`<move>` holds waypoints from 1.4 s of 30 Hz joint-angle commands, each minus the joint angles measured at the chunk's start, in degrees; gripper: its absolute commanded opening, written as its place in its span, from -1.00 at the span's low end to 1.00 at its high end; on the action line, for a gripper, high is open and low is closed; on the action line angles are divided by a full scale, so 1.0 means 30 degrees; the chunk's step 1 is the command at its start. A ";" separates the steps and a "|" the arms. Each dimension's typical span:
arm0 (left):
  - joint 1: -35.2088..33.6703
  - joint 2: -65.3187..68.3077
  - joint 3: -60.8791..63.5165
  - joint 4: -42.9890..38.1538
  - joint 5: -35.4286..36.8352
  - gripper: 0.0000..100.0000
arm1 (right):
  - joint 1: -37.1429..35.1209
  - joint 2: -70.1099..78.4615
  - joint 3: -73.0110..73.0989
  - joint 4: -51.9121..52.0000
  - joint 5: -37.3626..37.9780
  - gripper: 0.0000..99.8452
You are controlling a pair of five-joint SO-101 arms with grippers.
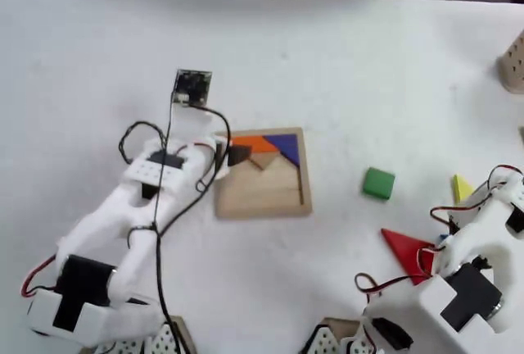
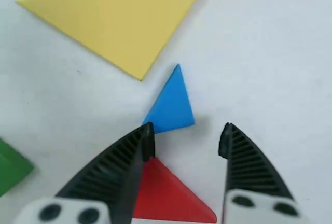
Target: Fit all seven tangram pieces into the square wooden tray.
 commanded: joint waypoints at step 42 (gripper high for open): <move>0.0073 -0.0073 -0.0967 0.0000 -0.0498 -0.32 | -0.1333 0.3209 -0.2901 0.0923 -0.1260 -0.80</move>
